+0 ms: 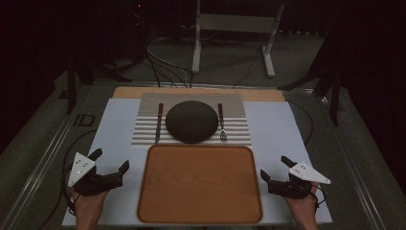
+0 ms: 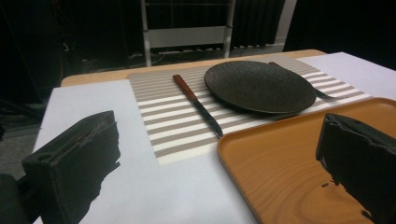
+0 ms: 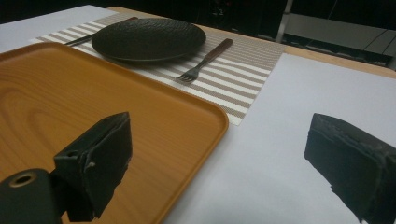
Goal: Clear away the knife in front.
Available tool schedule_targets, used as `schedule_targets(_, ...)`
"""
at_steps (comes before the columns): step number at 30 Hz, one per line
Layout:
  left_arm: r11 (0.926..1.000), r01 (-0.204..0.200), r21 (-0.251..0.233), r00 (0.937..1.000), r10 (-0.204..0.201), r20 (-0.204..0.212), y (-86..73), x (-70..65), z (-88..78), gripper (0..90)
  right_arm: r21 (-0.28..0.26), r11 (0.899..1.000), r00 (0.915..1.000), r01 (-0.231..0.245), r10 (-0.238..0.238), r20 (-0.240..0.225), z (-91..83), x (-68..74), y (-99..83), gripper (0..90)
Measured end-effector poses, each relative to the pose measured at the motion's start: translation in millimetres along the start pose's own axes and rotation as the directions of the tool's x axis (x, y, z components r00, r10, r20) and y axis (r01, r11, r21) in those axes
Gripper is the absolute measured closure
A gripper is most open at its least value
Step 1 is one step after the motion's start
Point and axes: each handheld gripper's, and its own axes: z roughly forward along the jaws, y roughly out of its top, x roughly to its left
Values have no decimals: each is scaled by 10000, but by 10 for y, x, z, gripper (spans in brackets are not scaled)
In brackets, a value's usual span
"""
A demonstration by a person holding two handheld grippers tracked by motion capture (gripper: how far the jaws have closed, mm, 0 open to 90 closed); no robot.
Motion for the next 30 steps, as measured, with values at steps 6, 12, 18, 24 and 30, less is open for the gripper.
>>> schedule_targets(6, 10000, 54, 26, 9999, -55, 126, 1, -21, 5, 0, -47, 10000, 9999, -60, 60, 87, -1, -21, -4, 75)
schedule_targets(12, 9996, 246, 126, 9975, -254, 661, 79, -12, 77, 0, -47, 10000, 9999, -42, 42, 149, 2, -25, -10, 75)
schedule_targets(18, 9999, 55, 146, 9985, -63, 543, 256, -57, 133, 0, -38, 10000, 9998, -40, 41, 182, -5, -24, -17, 76)
schedule_targets(24, 9996, 90, 270, 9985, -105, 541, 359, -59, 307, 0, -61, 10000, 9997, -48, 49, 223, -9, -31, -17, 75)
schedule_targets(30, 9976, -168, 670, 9985, 133, 527, 446, -98, 521, 0, -97, 9999, 9997, -53, 55, 221, -16, -36, -15, 75)
